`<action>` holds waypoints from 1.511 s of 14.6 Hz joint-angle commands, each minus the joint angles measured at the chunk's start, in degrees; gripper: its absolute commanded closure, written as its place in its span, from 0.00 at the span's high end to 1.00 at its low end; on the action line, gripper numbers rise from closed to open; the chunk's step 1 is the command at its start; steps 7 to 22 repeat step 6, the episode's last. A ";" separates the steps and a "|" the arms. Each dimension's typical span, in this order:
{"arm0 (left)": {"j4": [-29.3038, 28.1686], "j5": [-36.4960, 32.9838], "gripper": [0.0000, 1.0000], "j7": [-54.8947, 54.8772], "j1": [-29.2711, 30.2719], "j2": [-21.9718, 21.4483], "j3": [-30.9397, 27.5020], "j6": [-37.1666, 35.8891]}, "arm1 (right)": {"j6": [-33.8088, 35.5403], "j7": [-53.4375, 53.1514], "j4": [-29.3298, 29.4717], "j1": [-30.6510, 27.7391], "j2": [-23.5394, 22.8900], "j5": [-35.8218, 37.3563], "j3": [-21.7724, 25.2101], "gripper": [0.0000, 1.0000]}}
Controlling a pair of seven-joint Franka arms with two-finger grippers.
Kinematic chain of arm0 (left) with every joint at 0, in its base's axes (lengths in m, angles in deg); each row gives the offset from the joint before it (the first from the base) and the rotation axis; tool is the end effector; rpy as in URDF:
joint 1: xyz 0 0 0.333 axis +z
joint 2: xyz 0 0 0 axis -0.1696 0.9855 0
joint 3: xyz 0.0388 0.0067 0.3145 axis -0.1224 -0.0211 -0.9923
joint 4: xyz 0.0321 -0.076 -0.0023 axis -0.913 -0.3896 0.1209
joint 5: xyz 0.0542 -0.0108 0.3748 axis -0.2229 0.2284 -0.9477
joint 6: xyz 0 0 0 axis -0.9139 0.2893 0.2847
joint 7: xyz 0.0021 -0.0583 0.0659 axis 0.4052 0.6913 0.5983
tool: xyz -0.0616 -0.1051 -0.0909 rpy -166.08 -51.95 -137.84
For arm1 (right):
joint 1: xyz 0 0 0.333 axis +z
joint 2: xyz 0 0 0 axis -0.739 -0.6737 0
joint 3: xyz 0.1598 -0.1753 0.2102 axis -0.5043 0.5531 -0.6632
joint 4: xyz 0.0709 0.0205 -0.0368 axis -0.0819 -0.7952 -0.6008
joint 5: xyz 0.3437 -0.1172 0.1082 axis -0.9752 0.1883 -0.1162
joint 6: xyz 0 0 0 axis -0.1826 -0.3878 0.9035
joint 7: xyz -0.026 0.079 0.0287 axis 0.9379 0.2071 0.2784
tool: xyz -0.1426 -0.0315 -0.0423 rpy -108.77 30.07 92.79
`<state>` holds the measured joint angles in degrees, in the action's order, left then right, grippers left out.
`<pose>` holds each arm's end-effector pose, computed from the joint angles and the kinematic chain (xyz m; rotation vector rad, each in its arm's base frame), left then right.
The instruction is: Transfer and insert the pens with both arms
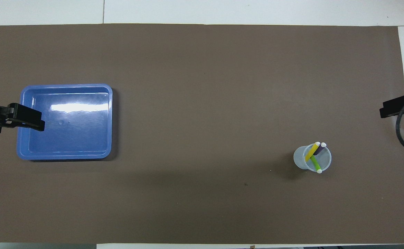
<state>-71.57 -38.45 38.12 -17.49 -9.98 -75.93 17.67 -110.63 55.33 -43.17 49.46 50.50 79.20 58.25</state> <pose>0.4898 -0.0810 0.6109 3.1100 -0.0618 -0.1886 0.5181 -0.0334 0.5863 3.1137 0.0253 -0.0837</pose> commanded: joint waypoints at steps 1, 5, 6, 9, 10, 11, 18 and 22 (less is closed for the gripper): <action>0.66 0.74 1.00 0.48 0.70 -0.05 0.49 0.25 | -0.09 -0.44 -0.63 -0.58 0.85 -0.82 -0.54 1.00; 0.40 0.65 1.00 0.22 0.70 -0.14 0.49 0.26 | 0.17 -0.44 -0.63 -0.23 0.85 -0.91 -0.63 1.00; 0.40 0.65 1.00 0.13 0.61 -0.14 0.49 0.34 | 0.17 -0.44 -0.54 -0.15 0.85 -0.91 -0.72 1.00; 0.40 0.65 1.00 0.13 0.61 -0.14 0.49 0.34 | 0.17 -0.44 -0.54 -0.15 0.85 -0.91 -0.72 1.00; 0.40 0.65 1.00 0.13 0.61 -0.14 0.49 0.34 | 0.17 -0.44 -0.54 -0.15 0.85 -0.91 -0.72 1.00; 0.40 0.65 1.00 0.13 0.61 -0.14 0.49 0.34 | 0.17 -0.44 -0.54 -0.15 0.85 -0.91 -0.72 1.00; 0.40 0.65 1.00 0.13 0.61 -0.14 0.49 0.34 | 0.17 -0.44 -0.54 -0.15 0.85 -0.91 -0.72 1.00; 0.40 0.65 1.00 0.13 0.61 -0.14 0.49 0.34 | 0.17 -0.44 -0.54 -0.15 0.85 -0.91 -0.72 1.00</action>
